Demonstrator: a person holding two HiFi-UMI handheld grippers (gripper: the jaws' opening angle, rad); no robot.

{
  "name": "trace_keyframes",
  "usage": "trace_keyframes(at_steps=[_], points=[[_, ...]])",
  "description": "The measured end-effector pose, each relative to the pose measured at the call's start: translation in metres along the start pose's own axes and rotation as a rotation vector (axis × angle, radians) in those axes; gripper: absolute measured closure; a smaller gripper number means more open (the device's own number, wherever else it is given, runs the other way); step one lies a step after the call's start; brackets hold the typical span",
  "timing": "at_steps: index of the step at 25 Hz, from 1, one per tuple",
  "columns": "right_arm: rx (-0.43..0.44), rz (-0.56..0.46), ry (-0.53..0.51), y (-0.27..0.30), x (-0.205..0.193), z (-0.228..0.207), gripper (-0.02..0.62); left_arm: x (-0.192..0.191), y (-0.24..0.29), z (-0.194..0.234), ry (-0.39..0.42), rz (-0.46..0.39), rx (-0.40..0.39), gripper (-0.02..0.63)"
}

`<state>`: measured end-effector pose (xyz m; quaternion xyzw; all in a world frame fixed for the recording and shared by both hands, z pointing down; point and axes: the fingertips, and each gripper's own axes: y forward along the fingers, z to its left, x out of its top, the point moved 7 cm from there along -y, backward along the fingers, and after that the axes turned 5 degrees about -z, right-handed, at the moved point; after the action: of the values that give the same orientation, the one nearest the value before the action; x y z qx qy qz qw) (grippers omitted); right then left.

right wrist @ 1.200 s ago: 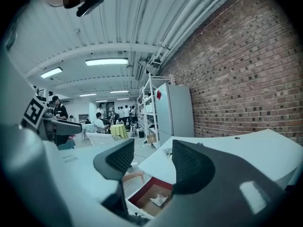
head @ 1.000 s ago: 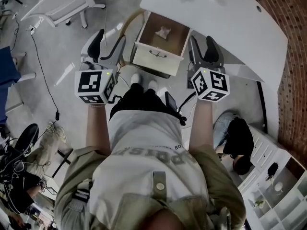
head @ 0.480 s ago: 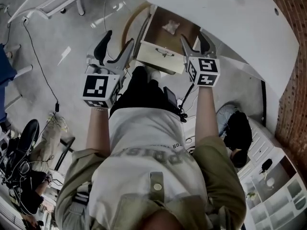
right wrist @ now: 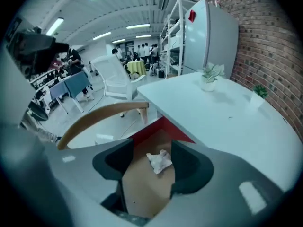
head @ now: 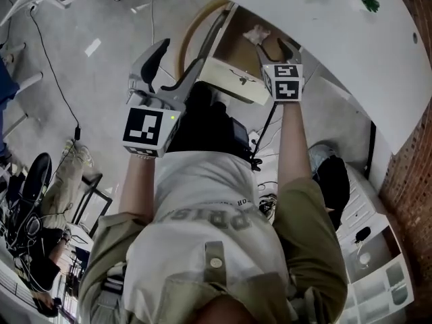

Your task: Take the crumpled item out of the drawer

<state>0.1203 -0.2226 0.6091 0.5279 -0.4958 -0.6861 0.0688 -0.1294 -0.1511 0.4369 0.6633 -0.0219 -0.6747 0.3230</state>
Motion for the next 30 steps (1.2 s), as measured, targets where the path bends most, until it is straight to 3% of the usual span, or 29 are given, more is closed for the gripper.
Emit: trace_keyframes(at_steps=[7,12,19,30], points=[[0.047,0.179,-0.127,0.078,-0.030,-0.005,0.339,-0.016,0.009,0.008,-0.064,0.030,0.020,0.310],[0.050,0.290,-0.172,0.112,-0.050,-0.006,0.340,-0.031,0.002,0.010,-0.064,0.052,0.033,0.310],[0.066,0.361,-0.214,0.152,-0.074,-0.007,0.354,-0.059,0.001,0.012,-0.075,0.087,0.037,0.310],[0.079,0.360,-0.231,0.167,-0.083,-0.012,0.503,-0.085,-0.002,0.013,-0.100,0.121,0.032,0.310]])
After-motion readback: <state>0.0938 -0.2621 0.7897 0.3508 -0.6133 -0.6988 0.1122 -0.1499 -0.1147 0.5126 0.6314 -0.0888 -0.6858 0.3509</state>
